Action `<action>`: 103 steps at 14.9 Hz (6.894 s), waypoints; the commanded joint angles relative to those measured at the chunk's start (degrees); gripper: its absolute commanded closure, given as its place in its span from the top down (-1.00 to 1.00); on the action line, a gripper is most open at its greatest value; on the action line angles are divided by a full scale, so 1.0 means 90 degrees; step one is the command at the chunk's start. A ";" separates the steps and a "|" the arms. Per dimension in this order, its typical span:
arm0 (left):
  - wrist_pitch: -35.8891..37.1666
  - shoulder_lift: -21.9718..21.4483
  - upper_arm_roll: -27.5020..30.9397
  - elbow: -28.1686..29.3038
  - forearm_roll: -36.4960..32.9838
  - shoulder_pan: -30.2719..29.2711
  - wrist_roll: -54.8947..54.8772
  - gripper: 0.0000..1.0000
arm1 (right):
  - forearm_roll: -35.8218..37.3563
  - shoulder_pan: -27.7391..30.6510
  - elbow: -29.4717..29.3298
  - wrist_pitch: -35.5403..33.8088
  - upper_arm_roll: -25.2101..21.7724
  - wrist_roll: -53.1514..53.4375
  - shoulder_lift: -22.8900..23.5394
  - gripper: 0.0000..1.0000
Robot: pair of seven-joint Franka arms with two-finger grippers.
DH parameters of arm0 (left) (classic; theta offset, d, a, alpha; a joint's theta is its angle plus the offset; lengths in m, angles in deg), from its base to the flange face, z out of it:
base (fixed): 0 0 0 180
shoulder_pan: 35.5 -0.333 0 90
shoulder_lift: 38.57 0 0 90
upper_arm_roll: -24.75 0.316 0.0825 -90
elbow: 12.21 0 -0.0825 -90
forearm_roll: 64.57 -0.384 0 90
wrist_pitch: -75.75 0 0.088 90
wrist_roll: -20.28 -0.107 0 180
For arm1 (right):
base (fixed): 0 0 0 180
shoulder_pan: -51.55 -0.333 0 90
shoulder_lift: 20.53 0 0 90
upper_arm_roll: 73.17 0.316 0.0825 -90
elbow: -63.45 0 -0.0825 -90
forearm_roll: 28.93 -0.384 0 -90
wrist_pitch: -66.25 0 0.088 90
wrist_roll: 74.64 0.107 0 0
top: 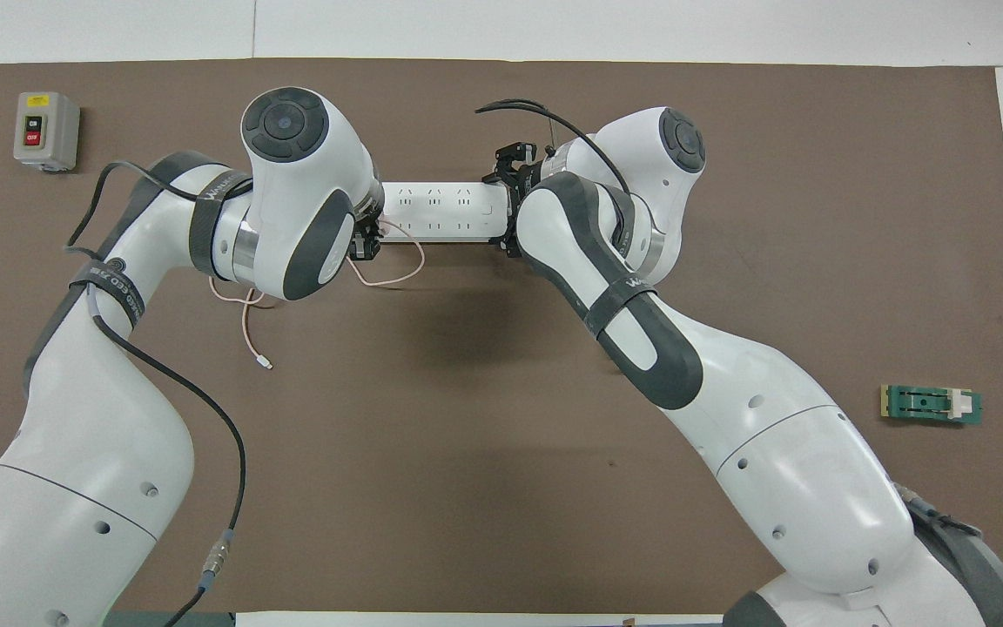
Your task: Unplug charger and place it aside
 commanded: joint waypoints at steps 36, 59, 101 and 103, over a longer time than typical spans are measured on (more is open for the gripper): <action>0.0852 -0.4486 0.0155 0.4496 -0.0057 -0.1073 -1.0152 -1.00 | 0.3323 0.0449 0.0677 -0.4191 -0.1054 -0.2846 -0.3227 1.00; -0.0526 -0.4614 0.0185 0.5583 0.0539 -0.2850 -1.3270 1.00 | 0.5081 0.2100 0.2376 -0.4975 -0.0058 -0.8416 -0.5562 1.00; 0.3213 -0.4253 0.0136 0.1626 0.0402 -0.2430 -1.2616 1.00 | 0.4973 0.2608 0.1995 -0.5004 -0.0068 -0.9432 -0.5455 1.00; 0.3321 -0.4253 0.0136 0.1607 0.0412 -0.2430 -1.2615 1.00 | 0.4973 0.2608 0.1995 -0.5004 -0.0068 -0.9422 -0.5455 1.00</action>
